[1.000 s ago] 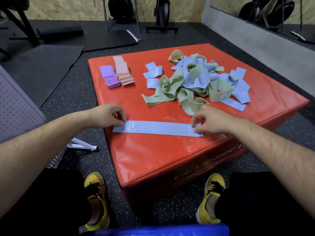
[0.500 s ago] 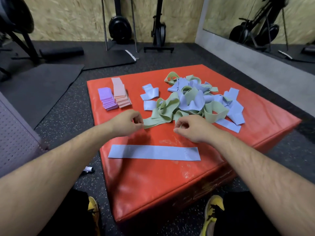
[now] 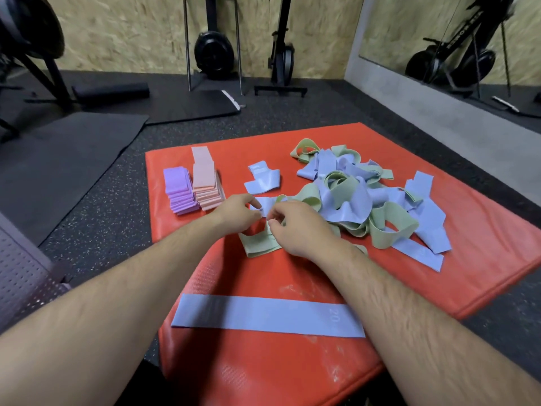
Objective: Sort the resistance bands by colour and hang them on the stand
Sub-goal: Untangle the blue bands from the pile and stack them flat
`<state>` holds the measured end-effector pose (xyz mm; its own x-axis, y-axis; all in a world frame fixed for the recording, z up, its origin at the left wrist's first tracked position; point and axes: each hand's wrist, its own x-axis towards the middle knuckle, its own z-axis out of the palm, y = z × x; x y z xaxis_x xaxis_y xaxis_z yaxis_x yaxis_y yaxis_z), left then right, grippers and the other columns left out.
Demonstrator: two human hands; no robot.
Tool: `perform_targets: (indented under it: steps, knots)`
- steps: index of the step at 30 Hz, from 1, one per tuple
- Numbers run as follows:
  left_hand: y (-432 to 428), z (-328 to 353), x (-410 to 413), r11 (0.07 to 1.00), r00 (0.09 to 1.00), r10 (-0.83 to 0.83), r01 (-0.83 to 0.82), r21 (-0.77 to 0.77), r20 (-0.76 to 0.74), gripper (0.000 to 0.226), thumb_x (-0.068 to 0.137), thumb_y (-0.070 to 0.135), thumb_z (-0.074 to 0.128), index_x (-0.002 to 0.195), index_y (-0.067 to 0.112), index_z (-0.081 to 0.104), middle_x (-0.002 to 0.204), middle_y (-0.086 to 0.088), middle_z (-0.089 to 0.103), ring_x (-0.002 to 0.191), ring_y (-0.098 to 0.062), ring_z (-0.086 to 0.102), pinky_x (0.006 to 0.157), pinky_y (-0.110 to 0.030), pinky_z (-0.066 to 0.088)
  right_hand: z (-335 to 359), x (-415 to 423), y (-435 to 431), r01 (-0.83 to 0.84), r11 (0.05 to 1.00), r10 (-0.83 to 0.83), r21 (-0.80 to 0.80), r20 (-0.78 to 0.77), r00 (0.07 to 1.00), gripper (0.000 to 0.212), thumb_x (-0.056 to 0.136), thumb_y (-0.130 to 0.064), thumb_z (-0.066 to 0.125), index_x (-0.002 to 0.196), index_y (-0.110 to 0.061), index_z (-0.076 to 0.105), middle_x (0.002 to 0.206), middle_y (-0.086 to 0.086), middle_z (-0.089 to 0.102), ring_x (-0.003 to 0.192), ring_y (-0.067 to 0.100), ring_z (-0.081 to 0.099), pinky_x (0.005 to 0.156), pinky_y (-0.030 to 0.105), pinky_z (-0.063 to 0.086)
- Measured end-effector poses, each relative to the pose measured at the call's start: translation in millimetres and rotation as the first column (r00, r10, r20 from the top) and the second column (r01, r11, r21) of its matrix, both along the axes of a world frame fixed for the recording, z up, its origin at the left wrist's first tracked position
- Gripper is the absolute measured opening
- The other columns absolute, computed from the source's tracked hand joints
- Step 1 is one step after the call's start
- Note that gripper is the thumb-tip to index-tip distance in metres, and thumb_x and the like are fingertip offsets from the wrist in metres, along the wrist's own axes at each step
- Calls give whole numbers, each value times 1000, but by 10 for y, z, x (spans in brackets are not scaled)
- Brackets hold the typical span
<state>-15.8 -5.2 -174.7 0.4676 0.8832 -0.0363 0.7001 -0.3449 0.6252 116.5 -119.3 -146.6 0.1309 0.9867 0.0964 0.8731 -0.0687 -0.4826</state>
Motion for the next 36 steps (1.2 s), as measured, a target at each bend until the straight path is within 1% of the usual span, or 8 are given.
perform_targets:
  steps: [6, 11, 15, 20, 25, 30, 32, 36]
  knots:
    - [82, 14, 74, 999, 995, 44, -41, -33, 92, 19, 89, 7, 61, 101, 12, 74, 91, 3, 68, 79, -10, 58, 61, -16, 39, -55, 39, 122, 36, 999, -36, 8, 12, 999, 15, 88, -20, 50, 84, -30, 60, 100, -7, 66, 93, 18, 61, 80, 39, 53]
    - [0, 167, 35, 993, 965, 100, -81, -87, 243, 17, 88, 4, 61, 99, 10, 73, 77, -6, 73, 61, -13, 58, 65, -31, 53, -6, 63, 118, 96, 995, -96, 12, -10, 995, 24, 90, -19, 51, 107, -22, 68, 110, -5, 68, 102, 19, 62, 87, 38, 53]
    - [-148, 359, 15, 997, 934, 73, -69, -24, 349, 16, 86, 5, 64, 96, 14, 74, 75, 3, 71, 58, -2, 56, 59, -17, 47, 37, 54, 75, 121, 992, -119, 40, -52, 992, 31, 92, -19, 52, 122, -19, 62, 123, -1, 61, 110, 19, 60, 92, 36, 49]
    - [-382, 658, 18, 996, 890, -13, -31, 88, 455, 14, 88, 8, 67, 96, 17, 74, 72, 15, 62, 57, 10, 52, 54, -5, 36, 106, 31, 63, 190, 976, -177, 103, -123, 976, 42, 92, -39, 62, 130, -23, 53, 126, -5, 58, 111, 17, 58, 88, 37, 49]
    - [-580, 884, 42, 993, 808, -88, 26, 114, 583, 17, 89, 6, 65, 100, 16, 74, 97, -1, 75, 83, -1, 64, 71, -12, 49, 187, 70, 25, 279, 929, -231, 243, -205, 951, 23, 98, -45, 55, 113, -28, 59, 102, -15, 62, 92, 12, 61, 76, 34, 48]
    - [-656, 979, 39, 995, 706, -98, 63, 76, 701, 20, 91, 7, 64, 97, 25, 72, 95, 9, 75, 90, -6, 70, 84, -21, 54, 327, 179, 7, 350, 830, -217, 433, -327, 920, 15, 97, -25, 50, 93, -30, 64, 79, -10, 66, 75, 12, 63, 69, 36, 53]
    - [-666, 999, 15, 995, 670, -98, 75, 65, 735, 30, 89, -2, 58, 101, 21, 72, 101, 8, 74, 97, -11, 70, 87, -25, 55, 454, 202, -36, 353, 793, -133, 496, -425, 895, 20, 95, -17, 51, 97, -29, 68, 79, -12, 67, 77, 10, 62, 69, 27, 50]
    - [-700, 1060, -4, 983, 652, -168, 56, 174, 739, 52, 79, -16, 42, 110, 17, 68, 117, -1, 69, 108, -9, 66, 88, -25, 54, 640, 246, -90, 281, 782, -7, 556, -443, 897, 22, 93, -16, 56, 106, -32, 63, 91, -7, 68, 94, 14, 60, 74, 26, 46]
